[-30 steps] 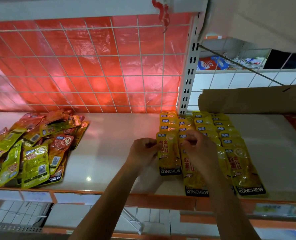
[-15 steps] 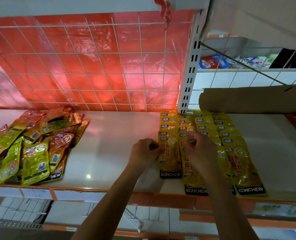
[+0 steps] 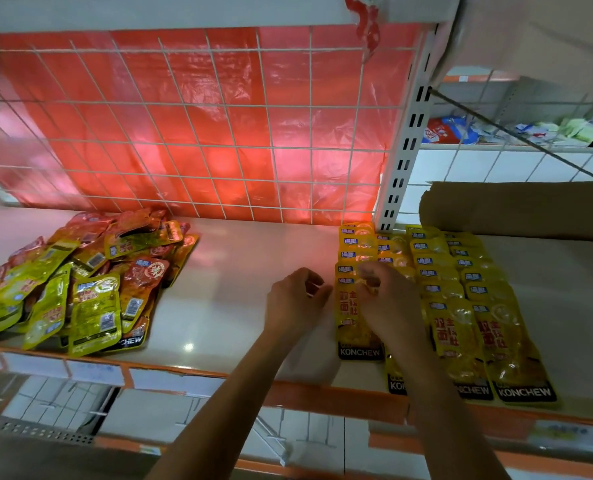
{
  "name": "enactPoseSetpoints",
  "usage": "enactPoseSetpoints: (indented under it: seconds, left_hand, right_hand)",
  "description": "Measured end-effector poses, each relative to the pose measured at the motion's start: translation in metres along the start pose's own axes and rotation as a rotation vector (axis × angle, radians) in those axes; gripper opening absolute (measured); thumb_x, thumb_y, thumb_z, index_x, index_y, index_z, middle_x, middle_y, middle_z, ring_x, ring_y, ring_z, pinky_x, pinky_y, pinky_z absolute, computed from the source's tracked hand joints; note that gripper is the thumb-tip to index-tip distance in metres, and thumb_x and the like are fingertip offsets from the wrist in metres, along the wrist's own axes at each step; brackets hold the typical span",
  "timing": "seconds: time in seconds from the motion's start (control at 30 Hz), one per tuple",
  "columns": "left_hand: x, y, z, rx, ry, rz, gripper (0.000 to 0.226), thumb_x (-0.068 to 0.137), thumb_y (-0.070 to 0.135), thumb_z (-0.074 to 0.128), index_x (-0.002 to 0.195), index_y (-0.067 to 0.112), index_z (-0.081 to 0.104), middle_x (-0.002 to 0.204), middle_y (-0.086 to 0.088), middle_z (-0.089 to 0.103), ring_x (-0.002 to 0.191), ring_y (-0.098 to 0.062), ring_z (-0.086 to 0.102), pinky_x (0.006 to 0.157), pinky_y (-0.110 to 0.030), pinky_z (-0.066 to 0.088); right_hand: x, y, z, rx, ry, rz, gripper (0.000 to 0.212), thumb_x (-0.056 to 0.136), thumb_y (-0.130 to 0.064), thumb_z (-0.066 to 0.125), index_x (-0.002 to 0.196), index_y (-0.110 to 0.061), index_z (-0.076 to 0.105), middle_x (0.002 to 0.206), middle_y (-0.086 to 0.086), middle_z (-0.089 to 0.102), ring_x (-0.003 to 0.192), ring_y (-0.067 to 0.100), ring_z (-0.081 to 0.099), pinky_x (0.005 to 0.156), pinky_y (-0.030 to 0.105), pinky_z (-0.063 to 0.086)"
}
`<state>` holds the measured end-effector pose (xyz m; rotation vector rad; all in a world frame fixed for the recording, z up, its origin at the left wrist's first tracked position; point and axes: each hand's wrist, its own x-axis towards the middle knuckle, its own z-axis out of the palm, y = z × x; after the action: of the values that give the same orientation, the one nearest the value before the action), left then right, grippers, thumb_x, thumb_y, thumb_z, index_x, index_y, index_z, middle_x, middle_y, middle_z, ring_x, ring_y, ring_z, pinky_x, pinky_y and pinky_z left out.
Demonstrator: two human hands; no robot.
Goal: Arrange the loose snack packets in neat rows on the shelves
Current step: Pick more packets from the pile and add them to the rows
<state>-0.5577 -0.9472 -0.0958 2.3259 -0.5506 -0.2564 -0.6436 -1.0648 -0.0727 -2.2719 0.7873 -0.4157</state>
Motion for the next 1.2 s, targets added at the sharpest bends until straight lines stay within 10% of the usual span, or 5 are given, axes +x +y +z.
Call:
enactPoseSetpoints:
  seconds: [0.33,0.97,1.2]
  left_hand:
    - [-0.012,-0.051,-0.049,0.349,0.337,0.083,0.039,0.09,0.039,0.063,0.125,0.021,0.061,0.127,-0.001,0.063,0.115,-0.02,0.055,0.092,-0.029,0.046]
    - [-0.041,-0.152,-0.155,0.563,0.368,-0.51,0.042,0.095,0.029,0.05,0.131,0.011,0.04,0.132,-0.018,0.044,0.123,-0.036,0.042,0.095,-0.043,0.041]
    - [-0.035,-0.162,-0.153,0.538,0.376,-0.521,0.054,0.093,0.038,0.054,0.135,0.012,0.035,0.138,-0.023,0.041,0.126,-0.039,0.039,0.099,-0.043,0.037]
  right_hand:
    - [-0.009,-0.057,0.068,-0.071,-0.175,-0.214,0.036,0.092,-0.022,0.058,0.128,-0.018,0.057,0.132,0.0,0.058,0.121,0.021,0.05,0.101,0.028,0.036]
    - [-0.02,-0.176,0.188,0.089,-0.398,-0.205,0.029,0.089,-0.022,0.057,0.117,-0.016,0.057,0.108,0.009,0.067,0.099,0.031,0.06,0.071,0.026,0.036]
    - [-0.025,-0.19,0.206,0.11,-0.389,-0.259,0.035,0.087,-0.023,0.06,0.122,-0.026,0.064,0.119,0.004,0.066,0.112,0.025,0.057,0.093,0.033,0.046]
